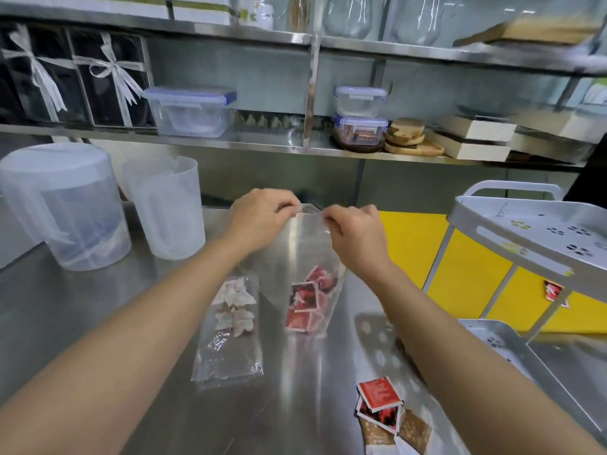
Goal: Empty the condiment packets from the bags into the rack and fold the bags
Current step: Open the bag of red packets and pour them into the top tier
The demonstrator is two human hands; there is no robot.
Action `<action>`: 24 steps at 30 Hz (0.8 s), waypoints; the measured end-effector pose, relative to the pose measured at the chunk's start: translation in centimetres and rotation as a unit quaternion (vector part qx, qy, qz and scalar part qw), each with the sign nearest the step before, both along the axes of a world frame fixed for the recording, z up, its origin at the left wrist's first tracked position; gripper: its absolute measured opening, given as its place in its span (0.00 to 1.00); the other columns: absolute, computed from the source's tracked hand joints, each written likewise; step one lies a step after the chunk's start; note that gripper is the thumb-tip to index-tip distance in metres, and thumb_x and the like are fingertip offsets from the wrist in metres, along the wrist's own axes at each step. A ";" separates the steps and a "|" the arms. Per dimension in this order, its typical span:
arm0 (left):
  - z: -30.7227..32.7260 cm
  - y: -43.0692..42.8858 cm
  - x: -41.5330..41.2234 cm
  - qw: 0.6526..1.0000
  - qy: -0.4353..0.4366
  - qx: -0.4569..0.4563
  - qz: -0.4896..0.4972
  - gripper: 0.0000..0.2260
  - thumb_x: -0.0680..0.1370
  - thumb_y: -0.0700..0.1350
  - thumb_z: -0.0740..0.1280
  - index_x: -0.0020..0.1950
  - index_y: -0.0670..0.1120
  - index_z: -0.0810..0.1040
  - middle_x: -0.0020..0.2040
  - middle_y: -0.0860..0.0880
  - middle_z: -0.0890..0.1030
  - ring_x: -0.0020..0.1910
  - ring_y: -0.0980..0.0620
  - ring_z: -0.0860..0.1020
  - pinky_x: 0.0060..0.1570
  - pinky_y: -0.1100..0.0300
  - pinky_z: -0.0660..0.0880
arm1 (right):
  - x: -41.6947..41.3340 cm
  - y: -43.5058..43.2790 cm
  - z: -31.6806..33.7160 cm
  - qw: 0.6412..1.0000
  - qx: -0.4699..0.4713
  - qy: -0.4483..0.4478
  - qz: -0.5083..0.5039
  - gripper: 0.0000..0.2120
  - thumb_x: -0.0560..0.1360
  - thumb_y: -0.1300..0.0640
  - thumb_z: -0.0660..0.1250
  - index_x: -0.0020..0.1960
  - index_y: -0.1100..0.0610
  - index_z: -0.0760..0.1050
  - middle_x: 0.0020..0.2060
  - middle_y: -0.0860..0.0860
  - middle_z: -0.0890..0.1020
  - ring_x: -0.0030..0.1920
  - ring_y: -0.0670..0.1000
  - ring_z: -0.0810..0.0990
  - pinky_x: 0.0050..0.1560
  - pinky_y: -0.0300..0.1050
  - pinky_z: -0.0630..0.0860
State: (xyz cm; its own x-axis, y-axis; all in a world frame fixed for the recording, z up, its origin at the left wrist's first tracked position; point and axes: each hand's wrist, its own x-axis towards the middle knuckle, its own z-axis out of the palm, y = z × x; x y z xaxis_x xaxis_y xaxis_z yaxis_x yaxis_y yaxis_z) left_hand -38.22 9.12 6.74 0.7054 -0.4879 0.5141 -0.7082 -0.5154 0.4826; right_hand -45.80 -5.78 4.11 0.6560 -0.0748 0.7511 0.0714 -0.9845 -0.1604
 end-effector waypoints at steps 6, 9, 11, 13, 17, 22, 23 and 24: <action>6.6 -1.6 0.2 0.994 -0.105 0.001 -0.003 0.07 0.76 0.47 0.64 0.46 0.51 0.82 0.46 0.50 0.84 0.45 0.47 0.79 0.45 0.53 0.75 | 0.9 -0.9 4.7 0.982 0.187 0.007 0.035 0.06 0.74 0.59 0.66 0.47 0.58 0.80 0.42 0.55 0.85 0.44 0.57 0.81 0.46 0.52 0.77; 7.8 -2.1 0.0 0.986 -0.164 0.022 0.012 0.07 0.76 0.46 0.63 0.46 0.50 0.81 0.46 0.50 0.85 0.46 0.46 0.79 0.41 0.58 0.67 | 0.5 -0.8 5.1 0.968 0.245 0.006 0.063 0.05 0.74 0.59 0.66 0.45 0.59 0.80 0.36 0.53 0.83 0.38 0.52 0.80 0.41 0.45 0.75; 8.2 -2.2 -0.1 0.983 -0.180 0.038 0.024 0.07 0.75 0.44 0.63 0.47 0.50 0.81 0.48 0.49 0.85 0.49 0.44 0.79 0.44 0.56 0.66 | 0.1 -1.1 4.8 0.956 0.282 0.018 0.077 0.05 0.74 0.58 0.67 0.42 0.60 0.79 0.31 0.50 0.81 0.33 0.49 0.78 0.37 0.42 0.72; 8.5 -2.1 -0.2 0.982 -0.179 0.042 0.033 0.08 0.76 0.44 0.63 0.48 0.49 0.81 0.50 0.47 0.84 0.51 0.43 0.78 0.46 0.55 0.69 | -0.3 -1.5 4.1 0.949 0.304 0.033 0.081 0.07 0.73 0.58 0.68 0.41 0.61 0.79 0.31 0.54 0.81 0.32 0.51 0.78 0.37 0.43 0.73; 8.7 -1.5 -0.2 0.983 -0.173 0.039 0.046 0.08 0.77 0.45 0.62 0.48 0.48 0.81 0.51 0.48 0.84 0.51 0.43 0.77 0.43 0.54 0.67 | -1.3 -2.1 2.2 0.916 0.367 0.102 0.126 0.04 0.71 0.62 0.71 0.39 0.57 0.77 0.30 0.53 0.81 0.28 0.45 0.78 0.37 0.44 0.76; 8.8 -0.3 -0.3 0.985 -0.158 0.027 0.058 0.08 0.77 0.45 0.62 0.47 0.48 0.81 0.49 0.48 0.84 0.49 0.45 0.78 0.42 0.56 0.68 | -2.3 -2.8 0.2 0.926 0.313 0.192 0.090 0.13 0.71 0.63 0.70 0.33 0.48 0.76 0.29 0.48 0.81 0.32 0.47 0.79 0.41 0.45 0.77; 8.7 0.0 -0.3 0.985 -0.157 0.032 0.062 0.08 0.77 0.45 0.62 0.47 0.48 0.81 0.49 0.48 0.83 0.50 0.45 0.77 0.42 0.55 0.68 | -2.4 -2.9 0.1 0.927 0.313 0.188 0.084 0.13 0.71 0.64 0.69 0.33 0.48 0.76 0.29 0.49 0.81 0.32 0.49 0.79 0.42 0.47 0.77; 8.7 0.3 -0.3 0.985 -0.153 0.043 0.071 0.08 0.77 0.44 0.62 0.48 0.48 0.80 0.50 0.48 0.83 0.51 0.44 0.77 0.42 0.54 0.68 | -2.4 -2.9 0.1 0.930 0.308 0.184 0.077 0.12 0.71 0.64 0.69 0.33 0.49 0.76 0.29 0.50 0.81 0.33 0.50 0.79 0.42 0.48 0.77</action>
